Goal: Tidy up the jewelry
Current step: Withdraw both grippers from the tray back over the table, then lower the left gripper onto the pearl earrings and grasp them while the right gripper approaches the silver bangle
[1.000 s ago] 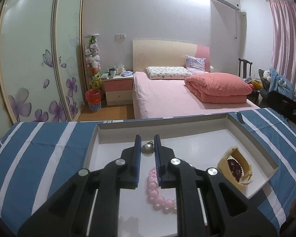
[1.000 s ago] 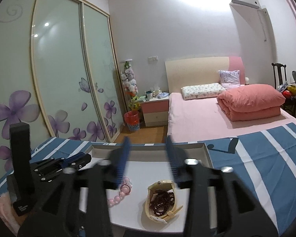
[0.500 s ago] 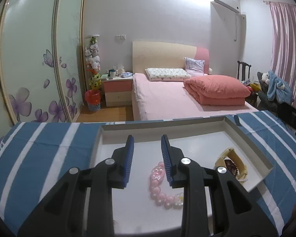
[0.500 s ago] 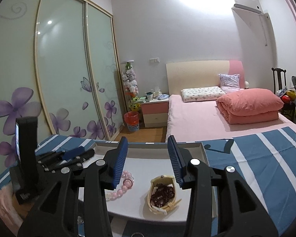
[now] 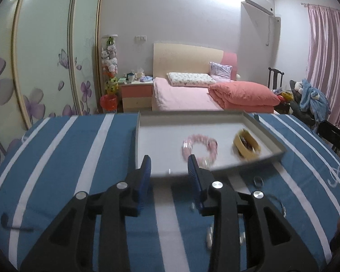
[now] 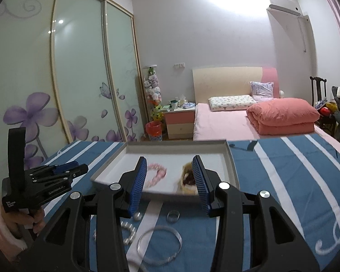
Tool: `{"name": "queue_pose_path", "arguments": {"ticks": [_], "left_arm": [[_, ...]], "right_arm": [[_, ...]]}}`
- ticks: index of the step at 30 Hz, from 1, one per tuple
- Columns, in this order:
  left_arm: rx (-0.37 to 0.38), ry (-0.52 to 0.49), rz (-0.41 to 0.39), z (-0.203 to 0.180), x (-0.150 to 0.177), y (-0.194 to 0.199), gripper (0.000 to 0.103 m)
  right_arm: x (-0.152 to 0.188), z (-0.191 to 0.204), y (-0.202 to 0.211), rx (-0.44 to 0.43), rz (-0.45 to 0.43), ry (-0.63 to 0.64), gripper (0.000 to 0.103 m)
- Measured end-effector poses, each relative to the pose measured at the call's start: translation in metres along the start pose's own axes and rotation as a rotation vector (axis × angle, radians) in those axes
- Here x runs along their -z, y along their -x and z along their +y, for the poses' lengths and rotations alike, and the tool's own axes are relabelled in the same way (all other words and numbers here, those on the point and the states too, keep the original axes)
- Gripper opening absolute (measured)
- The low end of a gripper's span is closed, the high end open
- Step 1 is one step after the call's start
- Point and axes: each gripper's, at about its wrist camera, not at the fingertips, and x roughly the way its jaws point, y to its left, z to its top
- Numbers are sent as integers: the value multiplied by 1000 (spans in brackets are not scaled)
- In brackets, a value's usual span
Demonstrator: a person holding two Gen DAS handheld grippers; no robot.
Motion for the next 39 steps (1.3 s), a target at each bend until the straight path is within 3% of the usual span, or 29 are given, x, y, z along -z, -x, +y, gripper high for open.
{"name": "queue_pose_path", "arguments": {"ticks": [14,23,30,34,35,39], "left_arm": [[31,-12,81,-13,49,26,34],[94,-76,196,-46,53,1,34],[96,-130,321,-63,56,-31,32],[76,-150,353,-67,58,-40,21],[73,-151,353,-66,59,-40,11],[69,-141,353,-62,59,-41,10]], "right_arm": [[29,-8,21,-6,55,-78,43],[41,-13,25,-18,79,-89,43],[45,-16,25,-17,92,-96,43],[46,-16,25,-19,99,-98,43],[47,-15,24,-21,102,-98,43],[49,-12,24,-29,116,-97,44]]}}
